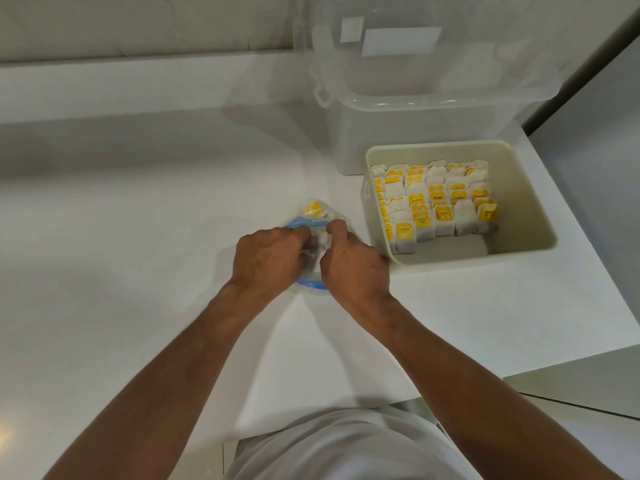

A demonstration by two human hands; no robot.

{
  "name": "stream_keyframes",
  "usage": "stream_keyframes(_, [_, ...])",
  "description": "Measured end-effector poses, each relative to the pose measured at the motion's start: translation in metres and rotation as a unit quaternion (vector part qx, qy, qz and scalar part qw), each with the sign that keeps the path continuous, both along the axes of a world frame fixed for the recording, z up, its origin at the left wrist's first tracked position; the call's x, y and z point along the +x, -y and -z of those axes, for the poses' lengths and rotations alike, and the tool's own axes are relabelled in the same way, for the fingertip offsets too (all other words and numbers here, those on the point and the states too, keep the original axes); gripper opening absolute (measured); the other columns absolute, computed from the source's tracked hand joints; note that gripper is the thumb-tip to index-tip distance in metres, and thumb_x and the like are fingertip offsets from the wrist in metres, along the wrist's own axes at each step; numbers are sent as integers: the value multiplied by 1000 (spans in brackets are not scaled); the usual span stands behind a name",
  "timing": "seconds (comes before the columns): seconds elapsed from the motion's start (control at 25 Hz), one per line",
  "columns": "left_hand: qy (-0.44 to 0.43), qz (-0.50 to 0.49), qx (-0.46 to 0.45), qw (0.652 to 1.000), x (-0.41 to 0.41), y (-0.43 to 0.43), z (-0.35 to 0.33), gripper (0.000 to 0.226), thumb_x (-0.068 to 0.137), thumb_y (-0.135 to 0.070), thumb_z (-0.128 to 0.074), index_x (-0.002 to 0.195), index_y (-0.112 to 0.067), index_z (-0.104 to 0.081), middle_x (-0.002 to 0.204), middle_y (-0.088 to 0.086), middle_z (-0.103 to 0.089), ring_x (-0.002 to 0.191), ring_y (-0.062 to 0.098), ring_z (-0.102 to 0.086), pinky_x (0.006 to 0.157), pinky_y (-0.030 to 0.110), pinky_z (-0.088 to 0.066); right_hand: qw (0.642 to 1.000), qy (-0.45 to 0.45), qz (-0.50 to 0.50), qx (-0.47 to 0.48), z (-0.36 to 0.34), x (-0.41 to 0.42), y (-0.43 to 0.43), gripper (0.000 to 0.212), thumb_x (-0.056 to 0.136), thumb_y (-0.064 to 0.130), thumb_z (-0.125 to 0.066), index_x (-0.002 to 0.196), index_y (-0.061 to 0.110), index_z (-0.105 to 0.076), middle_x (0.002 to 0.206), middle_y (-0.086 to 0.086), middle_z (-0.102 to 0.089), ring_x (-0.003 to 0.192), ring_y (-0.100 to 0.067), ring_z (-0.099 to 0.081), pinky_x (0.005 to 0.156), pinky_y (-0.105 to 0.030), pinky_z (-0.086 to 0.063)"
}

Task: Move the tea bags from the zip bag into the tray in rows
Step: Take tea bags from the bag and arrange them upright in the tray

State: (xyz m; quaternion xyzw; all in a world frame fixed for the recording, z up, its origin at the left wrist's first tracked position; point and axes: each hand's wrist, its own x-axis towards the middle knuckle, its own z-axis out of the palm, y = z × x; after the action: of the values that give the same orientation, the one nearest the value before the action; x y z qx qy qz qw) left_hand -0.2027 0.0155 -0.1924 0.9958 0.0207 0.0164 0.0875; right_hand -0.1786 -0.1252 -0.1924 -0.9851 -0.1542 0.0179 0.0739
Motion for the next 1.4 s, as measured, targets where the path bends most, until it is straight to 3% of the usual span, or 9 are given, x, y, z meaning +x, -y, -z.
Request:
stream_keyframes(0.12, [-22,-43,-107,993,3,-10,-5,18,91,-41,-59,106,-34,-67,93,-13,-71,83,18,-65,66,28,-48,995,-49,38,77,-8,0,2,32,96,26,-46,128,25,-45,78,9,-54,77,-17,-67,59,-24,-40])
stream_keyframes(0.24, [-87,-99,-289,948,4,-15,-16,18,93,-29,-59,107,-33,-69,91,-14,-70,84,14,-68,76,32,-54,987,-45,47,148,-15,2,5,28,99,27,-45,126,26,-51,93,7,-63,89,-16,-65,68,-26,-45])
stream_keyframes(0.44, [-154,-207,-591,765,8,-16,-49,19,96,-7,-49,96,-13,-67,88,7,-74,77,19,-74,59,25,-45,984,-52,-8,168,-25,1,10,41,93,5,-53,132,20,-54,118,-5,-55,98,-23,-62,78,-31,-52])
stream_keyframes(0.68, [-196,-233,-750,587,9,-18,-63,23,94,-9,-41,91,-19,-61,93,6,-73,76,20,-73,59,24,-51,930,-90,17,355,-44,9,19,23,99,15,-45,115,21,-62,99,-1,-64,90,-23,-65,79,-46,-55])
stream_keyframes(0.76, [-225,-221,-768,558,11,-17,-65,16,94,-22,-49,95,-19,-65,99,7,-74,82,21,-73,63,27,-54,931,-90,16,354,-53,14,24,22,99,16,-45,109,23,-62,89,7,-61,83,-18,-65,77,-44,-55])
stream_keyframes(1.0, [-160,-149,-587,780,15,-8,-54,14,87,-25,-76,94,-20,-65,94,6,-75,84,20,-73,71,32,-54,935,-132,-17,328,-63,30,31,21,96,14,-51,111,23,-61,87,4,-62,76,-20,-66,69,-44,-58])
stream_keyframes(1.16, [-46,-75,-246,965,14,-9,-57,14,81,-40,-74,84,-30,-65,81,-13,-69,82,15,-65,67,30,-49,959,-108,-40,260,-68,39,38,18,91,21,-62,107,27,-65,86,11,-66,76,-15,-65,76,-35,-53])
stream_keyframes(1.24, [-21,-62,-210,976,15,-9,-60,11,83,-39,-72,89,-33,-65,80,-17,-68,83,13,-64,69,30,-50,965,-78,-43,245,-71,42,38,9,89,26,-64,94,30,-70,86,12,-66,74,-9,-60,75,-30,-49])
stream_keyframes(1.4, [-69,-71,-298,950,18,-11,-59,8,84,-39,-72,90,-35,-70,81,-17,-71,85,13,-68,79,42,-56,969,-75,-50,229,-79,51,39,7,87,30,-67,91,32,-72,86,13,-66,82,-5,-59,73,-25,-43])
